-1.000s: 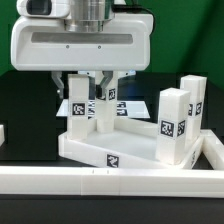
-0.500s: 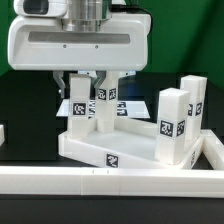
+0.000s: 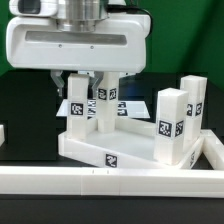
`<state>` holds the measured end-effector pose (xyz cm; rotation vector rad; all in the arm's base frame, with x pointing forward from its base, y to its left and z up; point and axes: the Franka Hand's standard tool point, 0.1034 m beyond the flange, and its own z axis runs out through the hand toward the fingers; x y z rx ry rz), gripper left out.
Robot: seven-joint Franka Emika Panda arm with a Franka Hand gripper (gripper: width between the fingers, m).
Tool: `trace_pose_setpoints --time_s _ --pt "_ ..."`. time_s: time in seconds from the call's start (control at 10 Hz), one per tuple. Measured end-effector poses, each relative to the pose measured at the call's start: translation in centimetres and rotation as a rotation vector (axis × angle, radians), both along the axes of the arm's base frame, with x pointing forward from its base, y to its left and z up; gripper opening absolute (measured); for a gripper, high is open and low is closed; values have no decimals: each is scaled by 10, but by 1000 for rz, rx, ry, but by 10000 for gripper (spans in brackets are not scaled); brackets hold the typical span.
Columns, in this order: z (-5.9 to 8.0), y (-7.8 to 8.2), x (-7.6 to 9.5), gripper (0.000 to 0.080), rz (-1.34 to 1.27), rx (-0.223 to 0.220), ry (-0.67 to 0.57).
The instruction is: Assemble desk
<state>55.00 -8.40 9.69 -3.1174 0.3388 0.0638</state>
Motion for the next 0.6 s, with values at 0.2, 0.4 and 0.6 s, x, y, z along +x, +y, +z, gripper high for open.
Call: trace_pose_setpoints --time_s 0.2,0.4,0.6 --pt "-1 -3 -1 290 -197 27 -11" --pt "0 -3 1 290 -358 28 -18" --pt "0 -3 1 290 -474 25 -16"
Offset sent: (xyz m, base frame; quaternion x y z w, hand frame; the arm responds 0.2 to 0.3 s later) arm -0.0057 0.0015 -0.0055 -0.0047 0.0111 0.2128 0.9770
